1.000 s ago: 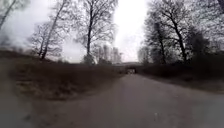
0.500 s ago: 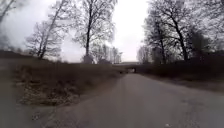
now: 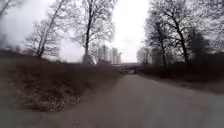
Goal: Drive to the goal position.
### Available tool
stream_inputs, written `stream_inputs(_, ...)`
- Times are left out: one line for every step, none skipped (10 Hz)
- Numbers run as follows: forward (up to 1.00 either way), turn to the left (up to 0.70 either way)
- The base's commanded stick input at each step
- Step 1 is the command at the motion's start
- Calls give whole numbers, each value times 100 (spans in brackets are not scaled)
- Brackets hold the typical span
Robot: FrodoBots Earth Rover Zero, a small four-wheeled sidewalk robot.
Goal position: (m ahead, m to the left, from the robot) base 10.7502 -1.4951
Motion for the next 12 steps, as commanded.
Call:
stream_inputs(70,-7)
stream_inputs(70,-4)
stream_inputs(70,-1)
stream_inputs(70,0)
stream_inputs(70,0)
stream_inputs(70,0)
stream_inputs(70,0)
stream_inputs(70,-4)
stream_inputs(70,-12)
stream_inputs(70,-13)
stream_inputs(70,-13)
stream_inputs(70,-14)
